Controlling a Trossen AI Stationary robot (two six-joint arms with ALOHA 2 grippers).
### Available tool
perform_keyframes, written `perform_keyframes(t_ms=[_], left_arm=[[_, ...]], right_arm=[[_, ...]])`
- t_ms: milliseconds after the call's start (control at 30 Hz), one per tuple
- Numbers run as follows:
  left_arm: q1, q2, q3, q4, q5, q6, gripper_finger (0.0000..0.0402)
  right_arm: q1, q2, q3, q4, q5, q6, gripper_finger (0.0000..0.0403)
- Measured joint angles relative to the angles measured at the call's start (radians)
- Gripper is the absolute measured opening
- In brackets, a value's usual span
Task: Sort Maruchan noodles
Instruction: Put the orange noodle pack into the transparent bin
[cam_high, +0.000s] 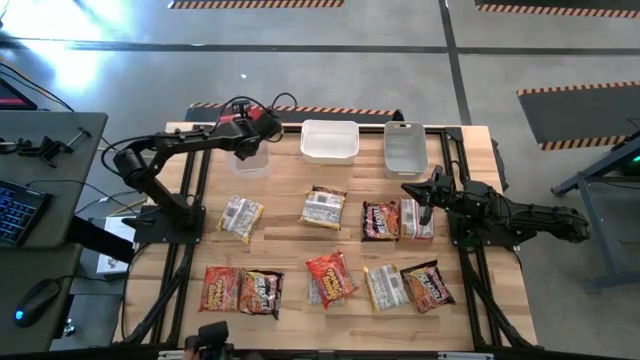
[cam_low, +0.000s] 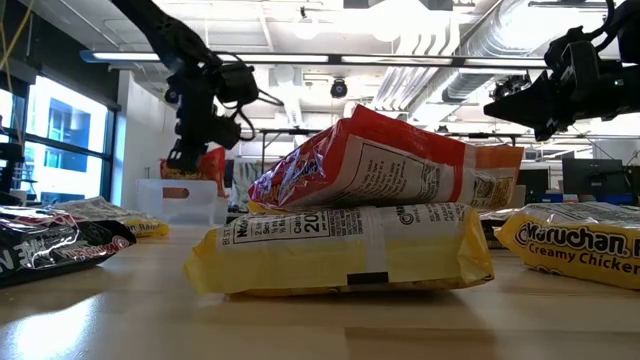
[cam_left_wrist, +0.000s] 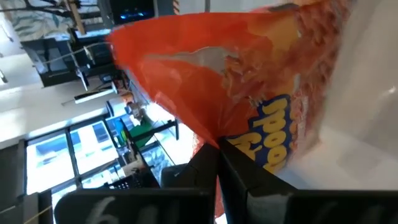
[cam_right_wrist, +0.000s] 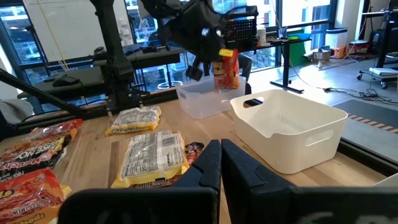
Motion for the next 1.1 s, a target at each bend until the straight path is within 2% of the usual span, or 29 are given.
perform_keyframes(t_ms=[400, 567, 867, 1100], left_arm=[[-0.009, 0.000, -0.027, 0.069, -0.025, -0.054, 0.0004], [-0.022, 0.000, -0.027, 0.092, -0.025, -0.010, 0.0034], [-0.025, -0.002, -0.027, 0.086, -0.025, -0.028, 0.0105], [-0.025, -0.055, -0.027, 0.091, -0.044, -0.051, 0.0115]], right_arm=[[0.000, 0.000, 0.000, 0.000, 0.000, 0.000, 0.0000], [0.000, 0.000, 0.000, 0.000, 0.000, 0.000, 0.0000], [0.000, 0.000, 0.000, 0.000, 0.000, 0.000, 0.0000], [0.000, 0.000, 0.000, 0.000, 0.000, 0.000, 0.0000]])
